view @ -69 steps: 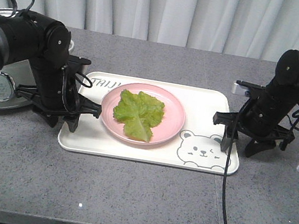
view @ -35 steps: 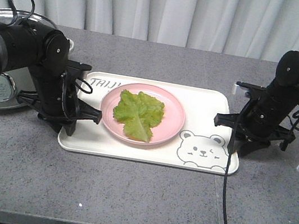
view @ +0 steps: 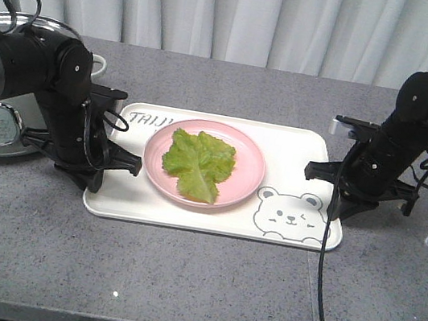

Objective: Transfer vegetables to tray and serve
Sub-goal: 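Lift the tray off the counter with both grippers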

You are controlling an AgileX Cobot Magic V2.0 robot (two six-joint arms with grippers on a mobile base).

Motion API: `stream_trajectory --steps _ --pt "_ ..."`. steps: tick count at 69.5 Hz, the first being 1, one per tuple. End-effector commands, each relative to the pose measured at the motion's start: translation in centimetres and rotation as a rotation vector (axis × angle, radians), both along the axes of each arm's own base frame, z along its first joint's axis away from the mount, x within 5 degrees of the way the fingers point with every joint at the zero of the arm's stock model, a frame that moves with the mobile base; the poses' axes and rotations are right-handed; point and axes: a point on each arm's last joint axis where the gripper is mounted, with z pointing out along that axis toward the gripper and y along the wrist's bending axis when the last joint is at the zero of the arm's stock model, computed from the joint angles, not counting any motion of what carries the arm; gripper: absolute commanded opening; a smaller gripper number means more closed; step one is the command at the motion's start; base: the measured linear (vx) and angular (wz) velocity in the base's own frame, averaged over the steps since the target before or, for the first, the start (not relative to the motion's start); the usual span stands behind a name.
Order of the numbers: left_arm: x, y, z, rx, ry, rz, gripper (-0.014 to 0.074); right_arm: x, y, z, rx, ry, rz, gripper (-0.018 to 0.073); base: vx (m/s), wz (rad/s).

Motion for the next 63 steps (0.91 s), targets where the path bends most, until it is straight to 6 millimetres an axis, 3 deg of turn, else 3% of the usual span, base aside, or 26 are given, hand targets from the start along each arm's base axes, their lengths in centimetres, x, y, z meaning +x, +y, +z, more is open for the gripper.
stream_trajectory --steps 1,31,63 --pt "-0.7 -1.0 0.8 -0.065 0.001 -0.026 -0.0008 -0.2 0.0 2.8 0.005 -0.089 0.033 -0.0008 0.00 0.00" --pt "0.3 -2.2 5.8 -0.191 -0.114 -0.038 -0.0008 -0.6 -0.1 4.1 0.002 -0.125 0.042 -0.0008 0.00 0.00" --pt "0.5 -2.4 8.3 -0.216 -0.139 -0.051 -0.0008 -1.6 -0.6 7.8 -0.022 -0.239 0.044 -0.0008 0.00 0.00"
